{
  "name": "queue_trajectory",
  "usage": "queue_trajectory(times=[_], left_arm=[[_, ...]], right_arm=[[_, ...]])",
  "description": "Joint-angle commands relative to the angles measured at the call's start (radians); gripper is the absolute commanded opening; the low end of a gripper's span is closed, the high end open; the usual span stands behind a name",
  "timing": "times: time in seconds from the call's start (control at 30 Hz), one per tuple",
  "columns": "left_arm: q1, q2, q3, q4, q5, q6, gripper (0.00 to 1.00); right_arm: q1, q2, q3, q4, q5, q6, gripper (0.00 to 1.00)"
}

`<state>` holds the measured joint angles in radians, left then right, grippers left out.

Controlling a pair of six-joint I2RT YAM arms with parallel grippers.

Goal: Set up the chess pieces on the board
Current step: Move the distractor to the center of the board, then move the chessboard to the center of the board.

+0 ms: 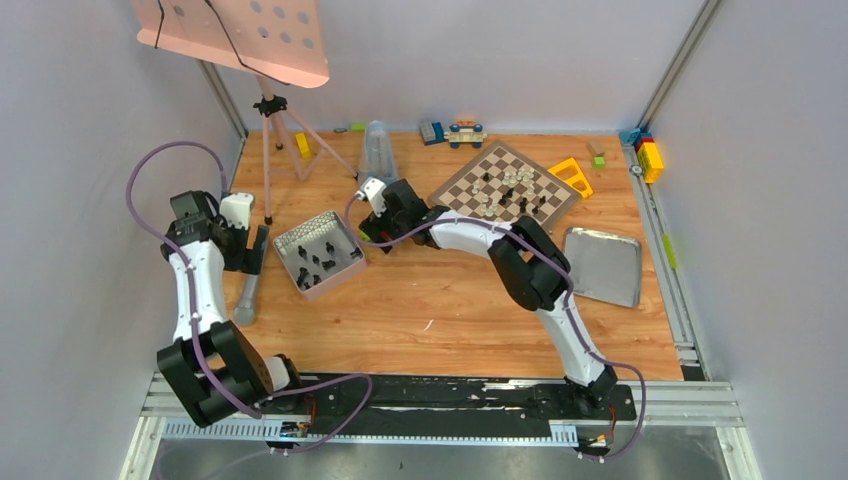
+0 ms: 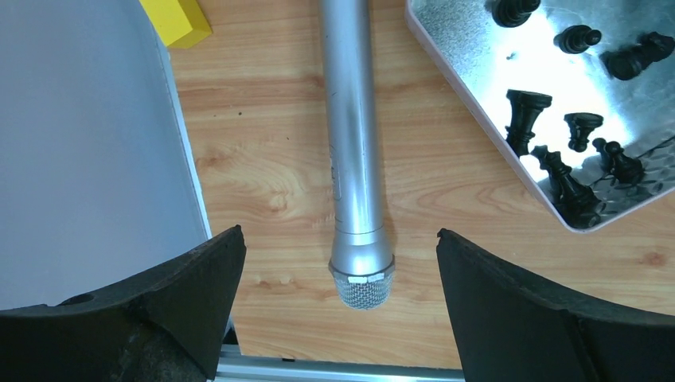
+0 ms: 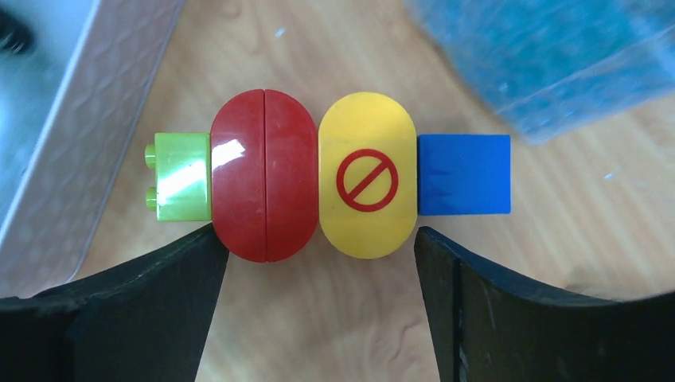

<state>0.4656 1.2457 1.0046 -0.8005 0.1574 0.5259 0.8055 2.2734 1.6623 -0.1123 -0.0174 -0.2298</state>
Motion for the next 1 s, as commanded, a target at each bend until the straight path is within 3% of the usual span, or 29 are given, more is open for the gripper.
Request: queue_trajectory(times=[0.0,0.1,0.27,0.5,0.67,0.97], left_arm=[[0.004,-0.075,0.035,-0.03,0.059,0.0,0.98],[0.004,-0.128,0.033,-0.041,0.128,0.0,0.99],[-0.02,-0.197,0.036,-0.049,0.205,-0.005,1.0],[-0.1,-0.236,0.064,-0.036,0.23,-0.069,1.0],[-0.137,-0.22,0.071,-0.005,0.245,-0.124,1.0],[-0.196,-0.172,0.089,0.037,0.225,-0.183,1.0]], right_arm=[[-0.022,0.069,0.171,-0.028,0.088,-0.006,0.87],[-0.048,0.044,0.216,-0.078,0.056,0.012,0.9],[-0.129,-0.189,0.061,-0.093,-0.046,0.032,0.95],[-0.397,-0.366,0.019,-0.156,-0.168,0.117,0.94],[-0.625,-0.284,0.162,-0.215,-0.244,0.258,0.9],[-0.813,-0.014,0.411,-0.236,-0.299,0.463,0.81]])
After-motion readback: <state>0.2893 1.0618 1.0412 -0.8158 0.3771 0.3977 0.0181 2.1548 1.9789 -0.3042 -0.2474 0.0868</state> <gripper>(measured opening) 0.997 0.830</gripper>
